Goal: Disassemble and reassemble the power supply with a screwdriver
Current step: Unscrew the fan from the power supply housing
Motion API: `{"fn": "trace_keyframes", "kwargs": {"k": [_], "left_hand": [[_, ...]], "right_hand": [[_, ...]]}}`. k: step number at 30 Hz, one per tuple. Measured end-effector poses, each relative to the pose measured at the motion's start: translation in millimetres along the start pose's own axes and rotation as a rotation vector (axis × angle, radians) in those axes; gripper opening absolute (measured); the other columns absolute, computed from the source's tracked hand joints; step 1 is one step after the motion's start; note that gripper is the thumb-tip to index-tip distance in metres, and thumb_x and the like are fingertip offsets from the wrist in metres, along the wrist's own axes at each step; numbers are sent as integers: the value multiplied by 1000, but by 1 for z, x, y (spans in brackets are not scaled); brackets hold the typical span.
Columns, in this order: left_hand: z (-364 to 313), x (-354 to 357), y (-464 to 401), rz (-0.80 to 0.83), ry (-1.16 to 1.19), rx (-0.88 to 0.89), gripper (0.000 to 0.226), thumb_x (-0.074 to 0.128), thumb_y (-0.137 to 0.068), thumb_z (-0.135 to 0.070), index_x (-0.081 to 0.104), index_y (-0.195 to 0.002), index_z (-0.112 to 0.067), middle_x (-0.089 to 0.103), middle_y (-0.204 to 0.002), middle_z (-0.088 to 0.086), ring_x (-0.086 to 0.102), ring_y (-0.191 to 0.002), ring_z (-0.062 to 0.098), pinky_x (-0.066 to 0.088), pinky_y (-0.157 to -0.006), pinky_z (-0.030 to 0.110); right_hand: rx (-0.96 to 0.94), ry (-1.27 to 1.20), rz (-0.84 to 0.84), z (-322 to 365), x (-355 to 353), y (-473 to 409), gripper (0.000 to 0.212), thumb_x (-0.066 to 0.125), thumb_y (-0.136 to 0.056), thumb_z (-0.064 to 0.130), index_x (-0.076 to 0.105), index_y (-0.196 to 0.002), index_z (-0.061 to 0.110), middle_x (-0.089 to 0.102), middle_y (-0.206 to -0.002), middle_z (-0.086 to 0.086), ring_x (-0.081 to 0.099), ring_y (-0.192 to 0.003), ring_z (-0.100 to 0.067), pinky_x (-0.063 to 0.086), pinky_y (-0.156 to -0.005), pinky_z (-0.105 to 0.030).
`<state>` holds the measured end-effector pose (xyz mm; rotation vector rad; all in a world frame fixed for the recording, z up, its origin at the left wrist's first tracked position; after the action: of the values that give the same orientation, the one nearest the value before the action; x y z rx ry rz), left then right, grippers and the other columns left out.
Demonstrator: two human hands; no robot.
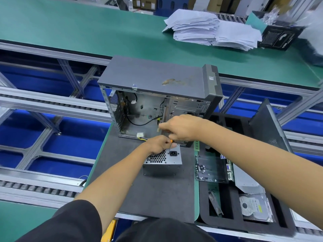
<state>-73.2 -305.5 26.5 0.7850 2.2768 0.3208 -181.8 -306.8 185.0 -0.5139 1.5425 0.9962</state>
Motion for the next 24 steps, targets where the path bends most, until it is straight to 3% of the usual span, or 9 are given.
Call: {"fn": "trace_keyframes", "kwargs": {"k": [3, 7, 10, 12, 14, 17, 20, 22, 24], "left_hand": [[1, -1, -2, -27, -19, -20, 46, 55, -99, -53, 53, -90, -8, 46, -86, 6, 42, -79, 19, 41, -71, 38], [1, 0, -1, -11, -24, 7, 42, 52, -100, -54, 62, -114, -15, 53, -103, 3, 48, -97, 18, 45, -96, 41], [0, 0, 3, -53, 86, 36, 25, 58, -98, -52, 66, -115, -35, 57, -101, -8, 51, -95, 11, 44, -77, 26], [-1, -1, 2, -38, 105, 30, 37, 59, -98, -50, 65, -118, -19, 60, -104, -1, 51, -95, 15, 44, -75, 21], [0, 0, 1, -42, 77, 29, 49, 58, -99, -48, 60, -126, -7, 60, -114, 5, 52, -101, 20, 47, -88, 34], [0, 1, 2, -61, 111, 24, 46, 58, -100, -47, 63, -118, -5, 62, -105, 4, 52, -96, 18, 43, -85, 37], [1, 1, 1, -52, 108, 10, 43, 58, -99, -49, 63, -121, -11, 58, -96, 0, 52, -94, 17, 43, -89, 40], [1, 1, 0, -37, 98, -11, 51, 57, -99, -51, 60, -115, -3, 55, -93, 4, 52, -92, 22, 44, -92, 42], [0, 0, 0, -21, 29, -23, 58, 53, -100, -54, 59, -123, -1, 57, -108, 5, 55, -104, 24, 44, -103, 42]], "right_hand": [[-78, -252, 3, 6, -3, 2, 36, 61, -76, 2, 47, -106, 16, 46, -103, -2, 49, -80, -17, 38, -55, -32], [-152, -57, -24, 12, -8, -5, 22, 59, -83, 10, 42, -94, 20, 54, -85, 2, 52, -78, -22, 32, -52, -31], [-87, 63, 9, 11, -6, -11, 9, 52, -93, 20, 44, -95, 18, 56, -82, -3, 53, -71, -27, 30, -51, -33], [-81, -55, 15, 13, -5, -10, 14, 55, -89, 15, 46, -99, 18, 51, -97, -4, 52, -78, -27, 37, -55, -36], [-128, -155, 25, 15, -9, -8, 32, 59, -77, 5, 44, -100, 20, 42, -105, -5, 49, -85, -28, 42, -59, -39], [-186, -91, 55, 17, -14, -8, 31, 55, -75, 2, 39, -93, 21, 51, -92, -4, 51, -84, -29, 43, -60, -43], [-109, 96, 59, 11, -12, -12, 16, 55, -86, 18, 40, -90, 22, 54, -77, -2, 55, -71, -28, 34, -52, -36], [-73, 75, 63, 6, -10, -11, 12, 54, -87, 19, 44, -92, 21, 54, -82, -1, 55, -74, -27, 29, -51, -33], [-105, -97, 59, 8, -10, -9, 26, 59, -78, 9, 43, -96, 20, 49, -97, -2, 49, -83, -24, 30, -54, -33]]}}
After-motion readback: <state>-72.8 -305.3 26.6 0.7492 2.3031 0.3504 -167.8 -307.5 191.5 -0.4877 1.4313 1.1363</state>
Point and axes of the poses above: each hand's wrist, its own y-axis away from the middle knuckle, its own x-axis out of the palm, z = x × y, the point moved 3 cm from there along -y, towards the middle knuckle
